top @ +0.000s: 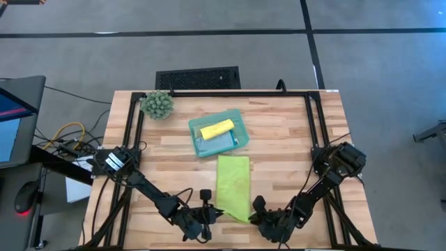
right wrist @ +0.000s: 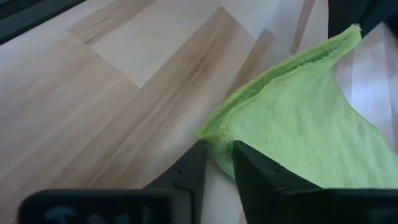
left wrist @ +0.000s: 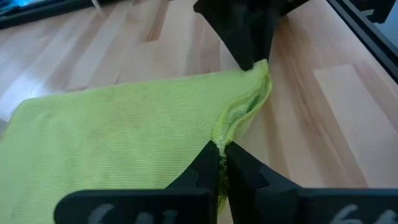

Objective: Fold microfiber towels
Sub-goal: Fold the light green towel

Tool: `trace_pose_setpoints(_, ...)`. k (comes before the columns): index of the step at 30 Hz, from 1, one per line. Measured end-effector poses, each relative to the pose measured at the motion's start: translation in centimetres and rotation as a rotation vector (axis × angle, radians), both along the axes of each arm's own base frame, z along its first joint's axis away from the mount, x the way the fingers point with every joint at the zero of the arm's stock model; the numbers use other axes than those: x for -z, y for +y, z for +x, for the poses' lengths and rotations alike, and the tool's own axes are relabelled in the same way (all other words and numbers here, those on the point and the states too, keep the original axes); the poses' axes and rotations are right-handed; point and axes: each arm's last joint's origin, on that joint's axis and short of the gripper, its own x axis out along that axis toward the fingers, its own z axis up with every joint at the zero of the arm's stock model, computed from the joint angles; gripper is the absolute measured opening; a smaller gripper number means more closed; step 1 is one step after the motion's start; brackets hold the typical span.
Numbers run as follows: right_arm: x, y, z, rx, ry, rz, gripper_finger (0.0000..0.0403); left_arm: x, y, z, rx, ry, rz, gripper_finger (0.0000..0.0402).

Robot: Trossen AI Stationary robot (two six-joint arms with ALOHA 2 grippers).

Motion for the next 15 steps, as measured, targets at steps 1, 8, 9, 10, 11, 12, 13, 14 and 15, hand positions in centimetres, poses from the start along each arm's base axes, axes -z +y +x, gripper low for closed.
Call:
trace_pose_setpoints(1,0.0,0.0,0.0,0.003,-0.002,0.0,0.01,0.0,0.0,0.0,-0.001,0.0,-0.001,0.0002)
trace_pose_setpoints(8,0.0,0.0,0.1,0.035,0.003,0.062,0.0016,0.0,-0.4,-0.3,0.012,0.001,-0.005,0.0002)
trace_pose_setpoints(9,0.1,0.0,0.1,0.032,0.006,0.068,0.0009,0.0,-0.5,-0.4,0.017,0.0,-0.006,0.0002)
trace_pose_setpoints(10,0.1,0.1,0.0,0.029,0.006,0.071,0.0008,0.0,-0.6,-0.4,0.021,-0.002,-0.008,0.0002)
trace_pose_setpoints(11,0.0,0.2,-0.1,0.031,0.005,0.079,0.0011,-0.1,-0.8,-0.6,0.038,-0.002,-0.007,0.0002)
trace_pose_setpoints(12,-0.1,0.3,-0.2,0.039,0.005,0.091,0.0014,-0.1,-1.1,-0.6,0.064,-0.002,-0.011,0.0002)
trace_pose_setpoints(13,-0.2,0.4,-0.3,0.049,0.004,0.107,0.0017,-0.2,-1.3,-0.7,0.098,-0.002,-0.012,0.0002)
trace_pose_setpoints(14,-0.4,0.5,-0.5,0.059,0.003,0.129,0.0018,-0.3,-1.7,-0.8,0.136,-0.001,-0.007,0.0002)
trace_pose_setpoints(15,-0.7,0.7,-0.7,0.064,-0.001,0.152,0.0017,-0.6,-2.1,-0.8,0.172,-0.003,-0.002,0.0002)
